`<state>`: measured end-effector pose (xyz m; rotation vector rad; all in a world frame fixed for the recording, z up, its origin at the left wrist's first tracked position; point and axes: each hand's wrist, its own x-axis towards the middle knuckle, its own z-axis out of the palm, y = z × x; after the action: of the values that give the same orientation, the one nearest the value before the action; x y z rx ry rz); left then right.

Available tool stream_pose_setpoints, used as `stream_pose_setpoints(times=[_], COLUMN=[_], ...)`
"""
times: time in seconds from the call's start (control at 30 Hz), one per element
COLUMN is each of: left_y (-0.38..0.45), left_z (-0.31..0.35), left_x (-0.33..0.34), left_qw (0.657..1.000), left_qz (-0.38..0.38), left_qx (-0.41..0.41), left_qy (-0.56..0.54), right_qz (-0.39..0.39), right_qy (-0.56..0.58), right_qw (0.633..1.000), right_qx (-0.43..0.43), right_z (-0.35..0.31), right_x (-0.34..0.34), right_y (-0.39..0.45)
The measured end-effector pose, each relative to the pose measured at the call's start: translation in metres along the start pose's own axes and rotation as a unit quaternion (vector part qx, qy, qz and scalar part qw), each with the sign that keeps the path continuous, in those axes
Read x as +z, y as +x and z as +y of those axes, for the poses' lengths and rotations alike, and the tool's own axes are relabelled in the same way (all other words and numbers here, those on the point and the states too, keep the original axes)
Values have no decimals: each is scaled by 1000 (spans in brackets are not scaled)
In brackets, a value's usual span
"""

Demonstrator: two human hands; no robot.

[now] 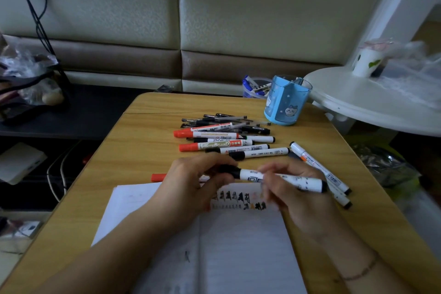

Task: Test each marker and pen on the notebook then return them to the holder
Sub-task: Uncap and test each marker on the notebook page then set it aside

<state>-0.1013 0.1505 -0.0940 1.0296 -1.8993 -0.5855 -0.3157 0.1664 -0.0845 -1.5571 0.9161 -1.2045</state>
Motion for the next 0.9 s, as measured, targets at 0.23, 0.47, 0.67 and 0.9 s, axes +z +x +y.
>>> stream_pose_setpoints(times=[0.23,0.47,0.67,0.9], left_y=[0,3,0,-1], left_z=[-26,-21,-28,-15], left_x=[-14,-23,-18,-14], left_qw=[947,920,932,980], left_qz=[20,-53,-81,6], left_qx=[-98,-191,-141,8], left_qy=[305,337,324,200], right_qz=[130,283,206,147], right_qy=[52,-428,-493,-395], right_qw=[990,848,827,907], right_qx=[15,130,179,13], right_z=[-19,17,31,-5], right_x=[-76,-113,-110,-55], right_y=[3,11,15,3])
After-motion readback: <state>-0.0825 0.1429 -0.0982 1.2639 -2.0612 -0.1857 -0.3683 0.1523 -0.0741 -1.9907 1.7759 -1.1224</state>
